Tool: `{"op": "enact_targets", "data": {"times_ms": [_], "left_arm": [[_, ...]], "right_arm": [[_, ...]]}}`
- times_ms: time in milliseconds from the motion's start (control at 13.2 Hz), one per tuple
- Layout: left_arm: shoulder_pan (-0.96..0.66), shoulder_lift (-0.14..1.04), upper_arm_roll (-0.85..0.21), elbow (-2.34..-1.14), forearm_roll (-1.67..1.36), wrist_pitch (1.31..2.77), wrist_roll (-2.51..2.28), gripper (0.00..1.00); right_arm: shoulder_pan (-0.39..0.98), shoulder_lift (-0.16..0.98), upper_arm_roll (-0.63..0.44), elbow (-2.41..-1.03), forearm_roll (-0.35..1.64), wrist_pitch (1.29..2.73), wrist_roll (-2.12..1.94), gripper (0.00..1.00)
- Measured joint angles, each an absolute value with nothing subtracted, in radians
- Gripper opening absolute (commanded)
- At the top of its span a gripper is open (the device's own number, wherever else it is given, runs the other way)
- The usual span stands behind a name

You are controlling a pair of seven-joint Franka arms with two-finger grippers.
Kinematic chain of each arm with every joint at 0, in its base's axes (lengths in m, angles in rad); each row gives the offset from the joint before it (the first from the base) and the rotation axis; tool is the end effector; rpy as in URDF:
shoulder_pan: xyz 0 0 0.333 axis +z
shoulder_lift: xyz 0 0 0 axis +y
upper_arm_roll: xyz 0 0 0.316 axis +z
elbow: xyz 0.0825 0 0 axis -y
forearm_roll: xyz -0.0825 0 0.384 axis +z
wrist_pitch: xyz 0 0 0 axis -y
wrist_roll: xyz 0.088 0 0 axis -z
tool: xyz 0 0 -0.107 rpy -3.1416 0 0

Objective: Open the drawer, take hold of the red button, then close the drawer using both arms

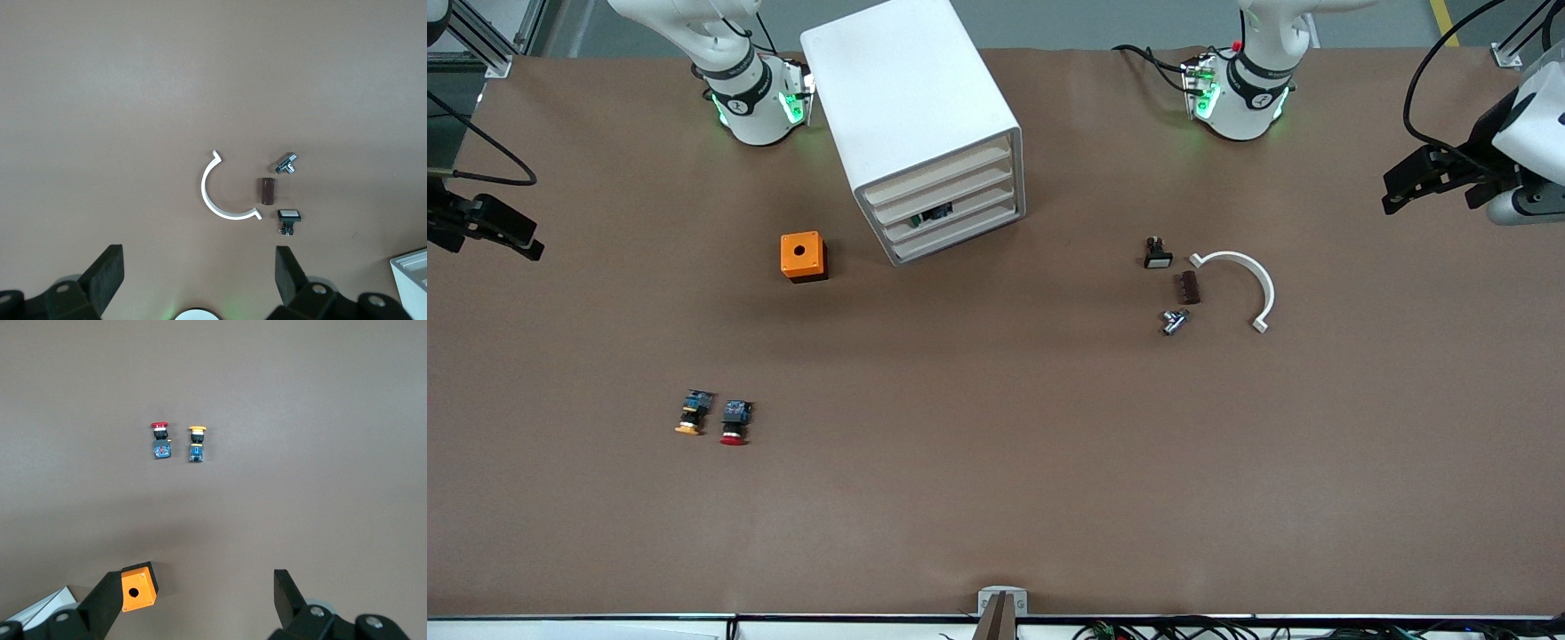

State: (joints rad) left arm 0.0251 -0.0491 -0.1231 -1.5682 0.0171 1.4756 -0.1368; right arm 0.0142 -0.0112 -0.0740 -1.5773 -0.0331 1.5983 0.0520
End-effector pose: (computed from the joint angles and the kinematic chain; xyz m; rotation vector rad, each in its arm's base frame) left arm 0.5270 -0.0516 0.6440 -3.1123 -0.0628 0.0636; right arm 0.5528 -0.0368 0.6301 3.1040 -0.1731 0.0498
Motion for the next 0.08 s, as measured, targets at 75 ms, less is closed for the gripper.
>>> {"op": "enact_targets", "data": {"times_ms": [75], "left_arm": [[0.025, -0.047, -0.123, -1.567, 0.021, 1.476, -0.137, 1.00]], "right_arm": [[0.014, -0.011, -0.074, -1.577, -0.033, 1.598, 0.052, 1.00]]}}
